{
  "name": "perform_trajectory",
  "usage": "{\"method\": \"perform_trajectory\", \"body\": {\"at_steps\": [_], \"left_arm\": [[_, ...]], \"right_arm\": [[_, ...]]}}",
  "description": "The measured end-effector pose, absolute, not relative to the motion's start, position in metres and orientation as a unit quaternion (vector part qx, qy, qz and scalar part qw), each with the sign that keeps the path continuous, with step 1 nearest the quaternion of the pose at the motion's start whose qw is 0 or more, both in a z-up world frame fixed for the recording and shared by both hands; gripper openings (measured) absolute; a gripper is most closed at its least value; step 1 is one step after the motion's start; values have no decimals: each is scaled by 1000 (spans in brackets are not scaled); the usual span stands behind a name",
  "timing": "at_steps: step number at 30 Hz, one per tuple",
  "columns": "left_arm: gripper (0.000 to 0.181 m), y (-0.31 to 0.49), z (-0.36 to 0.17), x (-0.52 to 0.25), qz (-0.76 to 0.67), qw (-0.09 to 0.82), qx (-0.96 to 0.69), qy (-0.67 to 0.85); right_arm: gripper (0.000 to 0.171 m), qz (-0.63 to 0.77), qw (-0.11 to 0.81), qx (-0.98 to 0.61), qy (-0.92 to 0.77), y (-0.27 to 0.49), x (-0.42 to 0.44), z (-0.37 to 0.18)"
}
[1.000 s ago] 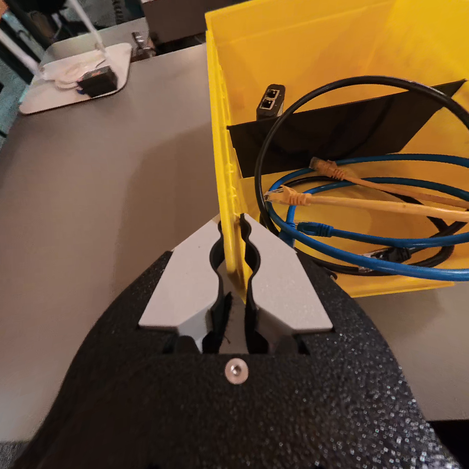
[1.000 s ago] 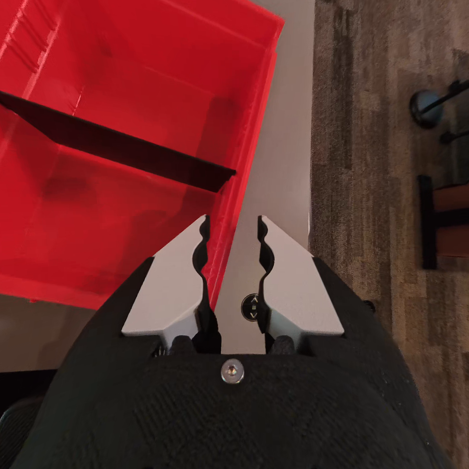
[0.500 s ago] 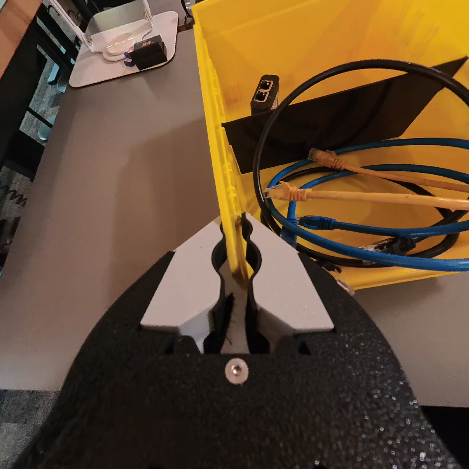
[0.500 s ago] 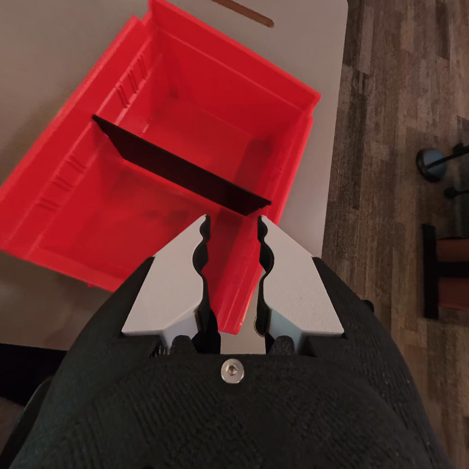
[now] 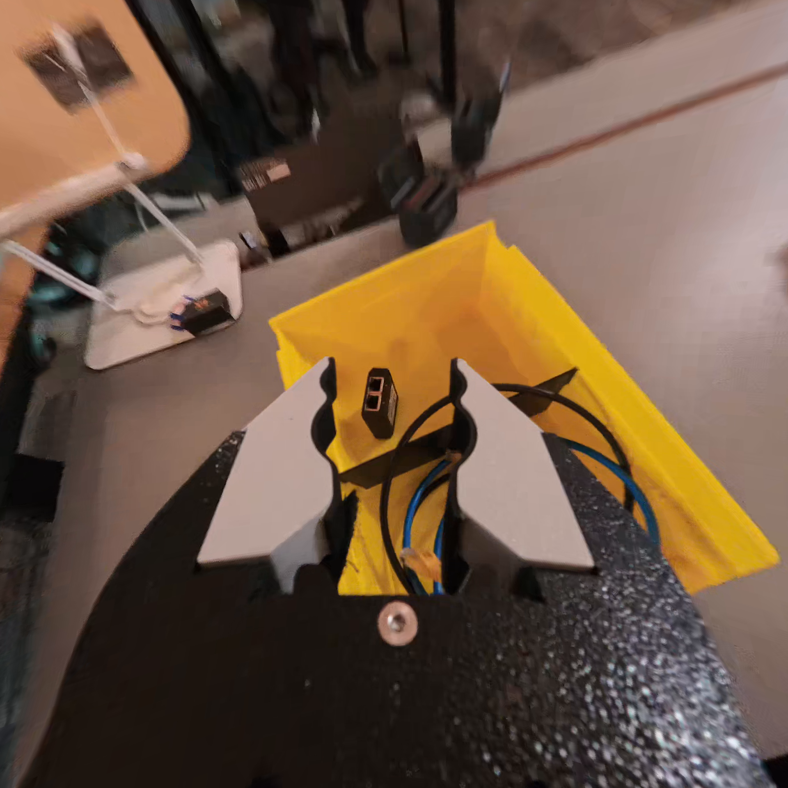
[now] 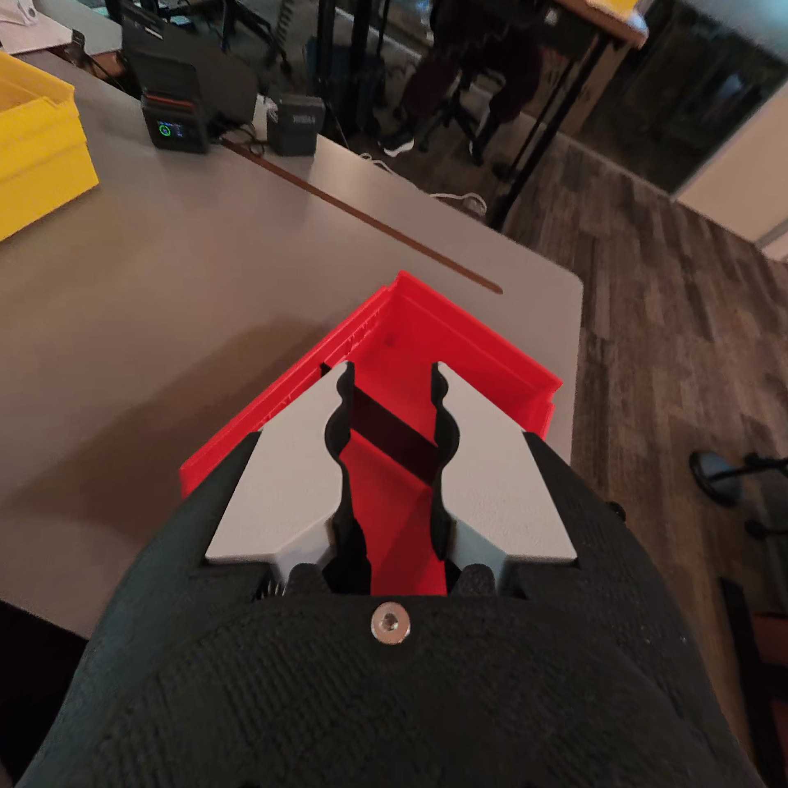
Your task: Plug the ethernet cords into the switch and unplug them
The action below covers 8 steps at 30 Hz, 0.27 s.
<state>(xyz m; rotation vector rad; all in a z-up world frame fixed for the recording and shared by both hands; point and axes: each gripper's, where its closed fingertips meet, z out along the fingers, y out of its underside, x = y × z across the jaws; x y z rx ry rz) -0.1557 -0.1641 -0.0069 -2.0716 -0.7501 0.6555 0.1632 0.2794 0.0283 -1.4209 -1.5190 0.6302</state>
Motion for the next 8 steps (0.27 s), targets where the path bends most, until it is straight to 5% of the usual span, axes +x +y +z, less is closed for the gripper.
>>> {"method": "perform_trajectory", "body": {"at_steps": [4,8], "left_arm": [[52,-153,-73,-194,188,235,-904,-304],[46,-145,-102,-213,170,174,-921,-305]], "right_arm": [[34,254,526,-533,-612,268,163,59],[34,266,577,-481,-604,253,169,88]]}}
